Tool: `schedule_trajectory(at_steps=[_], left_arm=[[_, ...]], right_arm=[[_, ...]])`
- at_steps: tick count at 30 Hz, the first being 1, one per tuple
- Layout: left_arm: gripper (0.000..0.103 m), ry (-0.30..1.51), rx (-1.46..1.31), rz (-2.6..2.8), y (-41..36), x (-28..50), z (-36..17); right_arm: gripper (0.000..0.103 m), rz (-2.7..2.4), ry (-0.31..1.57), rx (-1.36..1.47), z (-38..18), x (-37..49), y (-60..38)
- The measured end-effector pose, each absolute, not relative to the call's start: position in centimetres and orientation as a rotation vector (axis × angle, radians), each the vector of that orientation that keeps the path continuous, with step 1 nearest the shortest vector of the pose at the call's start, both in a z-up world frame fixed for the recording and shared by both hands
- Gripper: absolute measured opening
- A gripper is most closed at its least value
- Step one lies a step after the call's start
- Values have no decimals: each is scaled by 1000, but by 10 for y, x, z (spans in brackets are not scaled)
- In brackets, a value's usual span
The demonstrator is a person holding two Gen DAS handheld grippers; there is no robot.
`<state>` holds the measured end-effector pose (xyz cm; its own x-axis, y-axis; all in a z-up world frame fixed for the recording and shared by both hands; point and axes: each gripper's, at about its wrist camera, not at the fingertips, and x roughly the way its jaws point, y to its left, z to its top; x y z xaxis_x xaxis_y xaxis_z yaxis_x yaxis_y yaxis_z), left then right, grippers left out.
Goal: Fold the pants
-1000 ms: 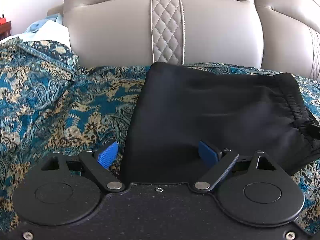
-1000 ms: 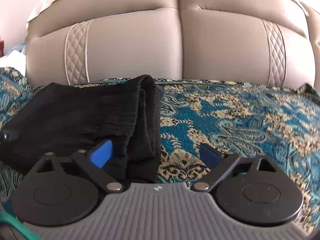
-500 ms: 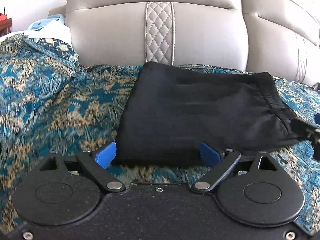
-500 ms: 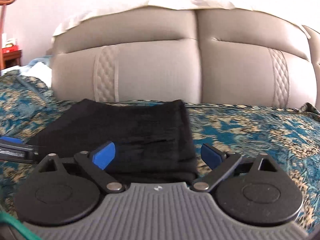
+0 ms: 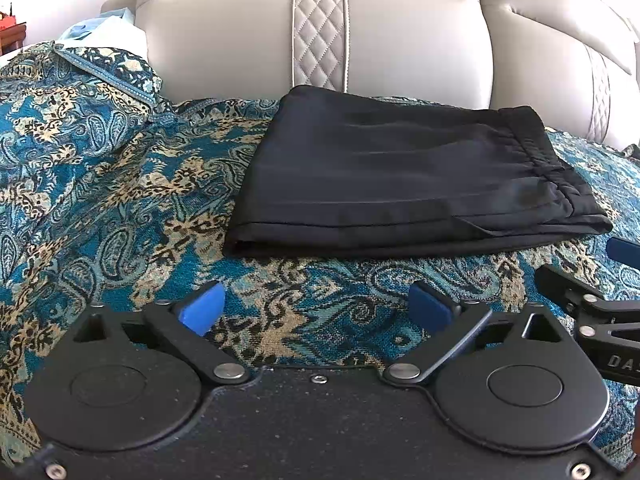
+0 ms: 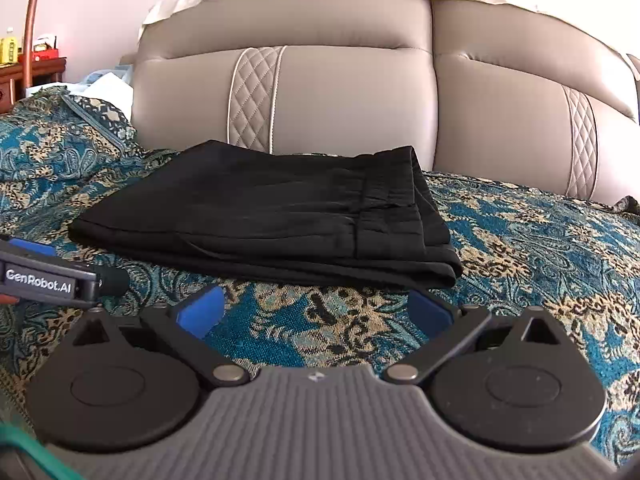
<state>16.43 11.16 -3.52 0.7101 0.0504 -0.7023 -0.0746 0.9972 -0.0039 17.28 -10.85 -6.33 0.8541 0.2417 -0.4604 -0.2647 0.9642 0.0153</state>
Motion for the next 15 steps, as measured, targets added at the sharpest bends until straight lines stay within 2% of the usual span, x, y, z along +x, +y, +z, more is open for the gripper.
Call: schedule_trajectory(at_steps=[2,15], left_arm=[[102,780,-28,70,111,166,-36],[103,769,-25,58,113,177,-40]], right_arm=[[103,254,482,-50,-66,176,-107],[103,216,495,-35,-75,186,-107]])
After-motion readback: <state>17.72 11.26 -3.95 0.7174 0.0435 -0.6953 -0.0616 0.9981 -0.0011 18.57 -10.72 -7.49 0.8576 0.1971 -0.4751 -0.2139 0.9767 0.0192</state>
